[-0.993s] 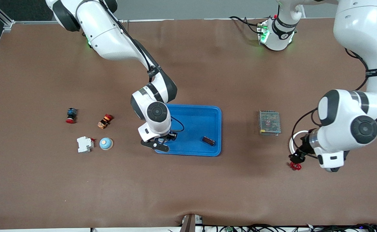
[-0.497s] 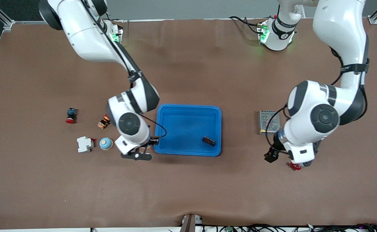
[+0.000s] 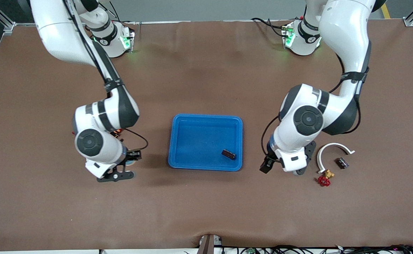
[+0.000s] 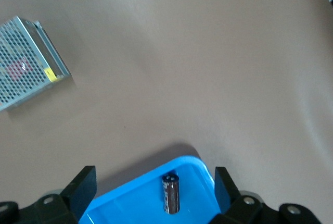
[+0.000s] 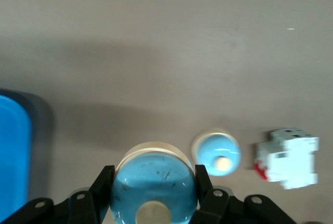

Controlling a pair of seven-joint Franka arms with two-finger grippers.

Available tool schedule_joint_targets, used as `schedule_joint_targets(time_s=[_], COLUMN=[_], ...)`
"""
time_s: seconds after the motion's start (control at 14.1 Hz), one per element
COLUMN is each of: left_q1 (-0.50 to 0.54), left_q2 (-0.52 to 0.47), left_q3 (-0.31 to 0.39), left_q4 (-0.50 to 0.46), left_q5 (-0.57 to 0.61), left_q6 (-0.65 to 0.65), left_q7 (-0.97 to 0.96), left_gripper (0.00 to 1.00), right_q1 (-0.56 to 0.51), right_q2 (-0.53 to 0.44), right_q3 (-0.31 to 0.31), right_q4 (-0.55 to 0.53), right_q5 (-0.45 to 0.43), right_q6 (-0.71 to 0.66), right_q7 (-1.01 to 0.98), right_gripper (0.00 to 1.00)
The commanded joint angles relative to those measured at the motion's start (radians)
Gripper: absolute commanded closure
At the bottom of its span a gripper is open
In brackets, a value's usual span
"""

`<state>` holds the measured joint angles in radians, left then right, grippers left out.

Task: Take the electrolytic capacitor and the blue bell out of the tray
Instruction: 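Carry the bell toward the first bell while the left gripper returns to the tray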

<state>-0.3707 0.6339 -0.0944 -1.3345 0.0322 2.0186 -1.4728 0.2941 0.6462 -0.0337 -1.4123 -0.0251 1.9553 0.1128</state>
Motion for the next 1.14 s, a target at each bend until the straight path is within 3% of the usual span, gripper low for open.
schedule_joint_targets(time_s=[0.0,0.21,0.5,1.06], left_q1=[-0.051,-0.094,-0.131,-0.143], left_q2=[0.036,0.073,0.124,0.194], left_q3=[0.007,0.008,0.010,0.012], left_q4=[0.032,0.031,0.029,0.026], left_q5=[-0.002,-0.003,-0.003,-0.002], left_q6=[0.024,0.094,0.123,0.314], left_q7=[-0.049,-0.102,-0.130,-0.158], left_gripper=[0.00,0.00,0.00,0.00], right_q1=[-0.082,-0.154,-0.295,-0.447], right_q2=[-0.101,-0.147,-0.145,-0.094], right_q3=[0.017,0.017,0.018,0.020], right_q4=[-0.144,-0.282,-0.379,-0.387], right_q5=[-0.001,-0.001,-0.001,0.011], right_q6=[0.048,0.170,0.322,0.399], right_q7=[-0.137,-0.276,-0.519,-0.729], right_gripper=[1.00,1.00,1.00,1.00])
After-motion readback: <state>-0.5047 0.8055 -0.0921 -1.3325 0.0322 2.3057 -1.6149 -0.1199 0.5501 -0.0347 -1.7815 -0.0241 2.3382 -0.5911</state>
